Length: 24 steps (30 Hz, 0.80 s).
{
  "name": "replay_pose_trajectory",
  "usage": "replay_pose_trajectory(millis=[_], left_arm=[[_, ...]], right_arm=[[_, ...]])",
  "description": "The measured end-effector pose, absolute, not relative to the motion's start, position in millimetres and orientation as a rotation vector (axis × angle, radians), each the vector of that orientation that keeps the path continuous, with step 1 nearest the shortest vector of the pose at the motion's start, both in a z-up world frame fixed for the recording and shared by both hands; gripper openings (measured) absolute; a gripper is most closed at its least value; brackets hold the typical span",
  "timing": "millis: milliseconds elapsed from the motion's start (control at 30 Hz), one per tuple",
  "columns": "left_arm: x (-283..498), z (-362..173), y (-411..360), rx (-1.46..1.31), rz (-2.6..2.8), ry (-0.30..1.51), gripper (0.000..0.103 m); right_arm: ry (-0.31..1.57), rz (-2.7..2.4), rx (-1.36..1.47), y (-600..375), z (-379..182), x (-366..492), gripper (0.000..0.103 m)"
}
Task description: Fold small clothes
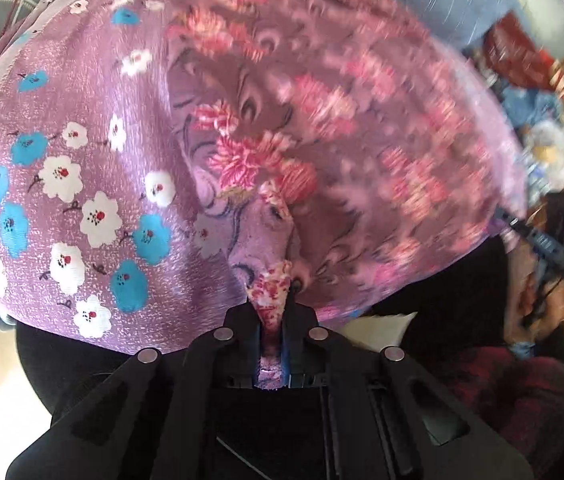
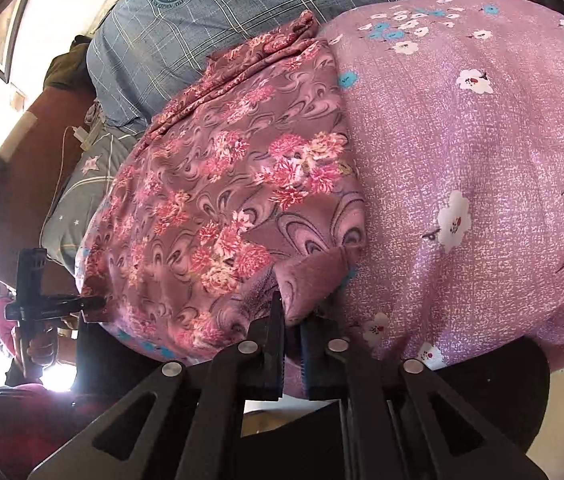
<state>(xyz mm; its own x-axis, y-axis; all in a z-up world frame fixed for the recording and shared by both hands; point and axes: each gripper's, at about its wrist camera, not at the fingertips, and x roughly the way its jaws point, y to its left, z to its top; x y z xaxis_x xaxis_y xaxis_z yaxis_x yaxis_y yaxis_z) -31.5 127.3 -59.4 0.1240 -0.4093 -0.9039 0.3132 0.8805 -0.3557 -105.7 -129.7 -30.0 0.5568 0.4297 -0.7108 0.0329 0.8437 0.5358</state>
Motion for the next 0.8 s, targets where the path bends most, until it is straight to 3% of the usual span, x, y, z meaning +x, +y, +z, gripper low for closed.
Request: replay_pose_trajectory(millis=[367, 800], left_arm=[[15.5, 10.6, 151.7, -0.381, -0.611, 1.122, 0.005], [168.5, 13.6, 155.3, -0.542, -0.492, 1.070, 0.005]], right_arm=[[0.666, 0.389, 0.744, -149.3, 34.9, -72.4, 0.005], [0.562, 0.392, 0.831, -167.6, 55.8, 63.0, 0.005]])
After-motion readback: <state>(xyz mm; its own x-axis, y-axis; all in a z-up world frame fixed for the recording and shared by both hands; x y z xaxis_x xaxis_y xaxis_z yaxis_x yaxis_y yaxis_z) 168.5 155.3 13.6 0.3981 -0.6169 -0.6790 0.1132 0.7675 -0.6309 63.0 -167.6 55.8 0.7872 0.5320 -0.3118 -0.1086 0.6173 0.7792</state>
